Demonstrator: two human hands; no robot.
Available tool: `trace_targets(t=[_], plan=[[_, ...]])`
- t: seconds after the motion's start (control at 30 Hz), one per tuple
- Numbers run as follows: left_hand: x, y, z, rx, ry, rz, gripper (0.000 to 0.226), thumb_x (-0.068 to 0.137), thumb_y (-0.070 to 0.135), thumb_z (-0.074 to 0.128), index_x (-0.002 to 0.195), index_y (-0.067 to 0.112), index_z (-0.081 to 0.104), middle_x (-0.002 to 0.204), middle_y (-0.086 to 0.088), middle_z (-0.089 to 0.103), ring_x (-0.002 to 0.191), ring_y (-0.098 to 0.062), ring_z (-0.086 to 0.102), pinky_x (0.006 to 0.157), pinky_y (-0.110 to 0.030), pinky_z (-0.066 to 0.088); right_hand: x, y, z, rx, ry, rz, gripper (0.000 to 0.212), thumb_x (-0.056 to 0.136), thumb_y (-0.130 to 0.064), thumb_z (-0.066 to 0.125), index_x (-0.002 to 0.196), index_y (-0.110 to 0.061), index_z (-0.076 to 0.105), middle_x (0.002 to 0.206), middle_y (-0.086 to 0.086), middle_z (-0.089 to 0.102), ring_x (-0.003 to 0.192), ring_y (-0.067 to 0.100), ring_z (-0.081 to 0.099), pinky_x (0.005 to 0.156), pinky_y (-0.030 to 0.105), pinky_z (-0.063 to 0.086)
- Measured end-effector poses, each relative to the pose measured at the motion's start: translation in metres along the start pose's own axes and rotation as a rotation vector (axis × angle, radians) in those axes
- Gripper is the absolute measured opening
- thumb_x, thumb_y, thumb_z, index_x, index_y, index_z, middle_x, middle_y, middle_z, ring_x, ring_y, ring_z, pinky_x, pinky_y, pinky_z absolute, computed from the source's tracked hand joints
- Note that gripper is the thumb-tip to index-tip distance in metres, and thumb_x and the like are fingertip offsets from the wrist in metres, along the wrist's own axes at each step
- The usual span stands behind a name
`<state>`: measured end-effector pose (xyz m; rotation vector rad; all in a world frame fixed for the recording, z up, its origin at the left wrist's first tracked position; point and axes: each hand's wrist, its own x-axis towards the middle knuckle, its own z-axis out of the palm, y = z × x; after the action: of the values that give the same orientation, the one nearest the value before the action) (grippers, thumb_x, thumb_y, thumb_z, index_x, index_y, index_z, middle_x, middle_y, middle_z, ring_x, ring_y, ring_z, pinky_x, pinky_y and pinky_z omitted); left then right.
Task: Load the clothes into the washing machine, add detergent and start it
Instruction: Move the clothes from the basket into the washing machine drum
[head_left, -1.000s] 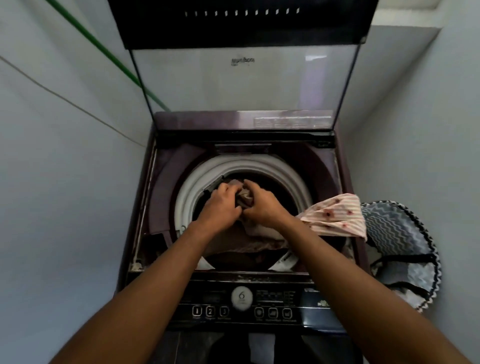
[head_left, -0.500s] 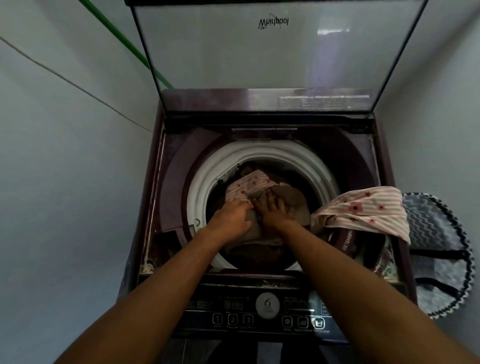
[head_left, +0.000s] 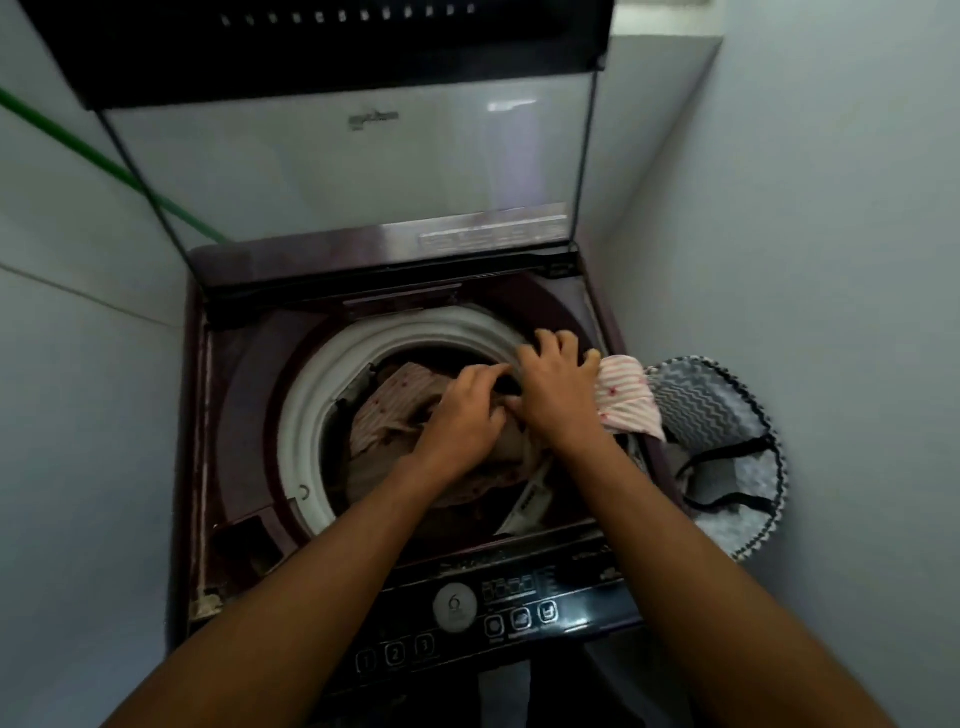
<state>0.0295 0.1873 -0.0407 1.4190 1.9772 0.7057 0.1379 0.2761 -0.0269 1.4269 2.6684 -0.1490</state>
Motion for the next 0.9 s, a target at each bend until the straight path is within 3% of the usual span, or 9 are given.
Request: trace_targets(t=[0.1,0.2,0.3,0.37,0.5,0.57,0.7,0.8,0.9], plan=[[0.014,0.033,0.013,-0.014,-0.039,0.121,0.053,0.090,0.016,0.063,0.141,0.015,0.050,0.138,-0.005,0.050,0.129,-0.019,0.046,0.110,-0.024,0.032,-0.012,0.036,-0.012,0.010,0.193,0.189,0.060,0.075,-0.034,0.072,0.130,-0.020,0.052,0.142,0.006,0.044,0.127,0.035,0.040,0.097,0.057,0.035],[0.022,0.056,0.028,-0.051,-0.086,0.205,0.050,0.089,0.013,0.066,0.137,0.010,0.053,0.131,-0.007,0.055,0.122,-0.018,0.051,0.100,-0.008,0.027,-0.023,0.056,-0.014,0.220,0.153,0.393,0.069,0.082,-0.028,0.067,0.143,-0.018,0.038,0.150,0.009,0.034,0.129,0.036,0.038,0.098,0.056,0.038],[0.022,0.070,0.040,-0.086,-0.125,0.255,0.054,0.084,0.006,0.066,0.136,0.010,0.054,0.128,-0.007,0.055,0.118,-0.018,0.054,0.103,-0.020,0.038,-0.029,0.075,-0.008,0.520,0.087,0.633,0.067,0.084,-0.032,0.066,0.140,-0.009,0.038,0.142,0.018,0.040,0.129,0.039,0.042,0.097,0.050,0.043],[0.019,0.075,0.044,-0.100,-0.148,0.277,0.056,0.083,0.006,0.066,0.137,0.013,0.052,0.127,-0.007,0.053,0.116,-0.017,0.054,0.101,-0.023,0.041,-0.031,0.088,-0.008,0.642,-0.036,0.712,0.062,0.085,-0.040,0.068,0.130,-0.001,0.049,0.130,0.023,0.055,0.121,0.038,0.054,0.089,0.040,0.046],[0.015,0.077,0.047,-0.124,-0.159,0.270,0.065,0.084,0.012,0.070,0.143,0.017,0.045,0.131,-0.005,0.047,0.114,-0.014,0.052,0.098,-0.022,0.043,-0.037,0.089,-0.015,0.637,-0.023,0.585,0.034,0.093,-0.034,0.059,0.102,-0.002,0.069,0.098,0.020,0.071,0.094,0.037,0.067,0.066,0.031,0.040],[0.015,0.077,0.046,-0.136,-0.142,0.252,0.071,0.085,0.010,0.068,0.149,0.018,0.037,0.138,-0.004,0.043,0.120,-0.014,0.050,0.099,-0.020,0.041,-0.042,0.077,-0.024,0.496,0.083,0.494,0.021,0.095,-0.023,0.053,0.103,-0.009,0.067,0.096,0.017,0.070,0.091,0.036,0.066,0.069,0.035,0.046],[0.013,0.074,0.032,-0.220,-0.046,0.202,0.075,0.093,0.015,0.061,0.156,0.023,0.020,0.148,-0.005,0.037,0.130,-0.009,0.041,0.102,-0.015,0.032,-0.037,0.041,-0.034,0.324,0.371,0.321,0.026,0.096,-0.021,0.049,0.114,-0.015,0.065,0.101,0.012,0.070,0.089,0.032,0.068,0.074,0.039,0.051],[0.007,0.062,0.017,-0.219,0.078,0.168,0.076,0.098,0.023,0.055,0.158,0.024,0.009,0.154,-0.004,0.031,0.129,-0.003,0.035,0.104,-0.012,0.027,-0.028,0.012,-0.032,0.487,0.474,0.152,0.023,0.099,-0.021,0.049,0.107,-0.010,0.066,0.089,0.013,0.072,0.078,0.032,0.068,0.064,0.039,0.049],[0.001,0.038,0.001,-0.237,0.191,0.069,0.069,0.099,0.021,0.055,0.157,0.020,0.018,0.152,-0.006,0.036,0.133,-0.011,0.040,0.099,-0.001,0.025,-0.021,-0.014,-0.031,0.751,0.431,0.037,0.020,0.098,-0.019,0.053,0.103,-0.010,0.069,0.087,0.012,0.072,0.077,0.025,0.066,0.065,0.034,0.046]])
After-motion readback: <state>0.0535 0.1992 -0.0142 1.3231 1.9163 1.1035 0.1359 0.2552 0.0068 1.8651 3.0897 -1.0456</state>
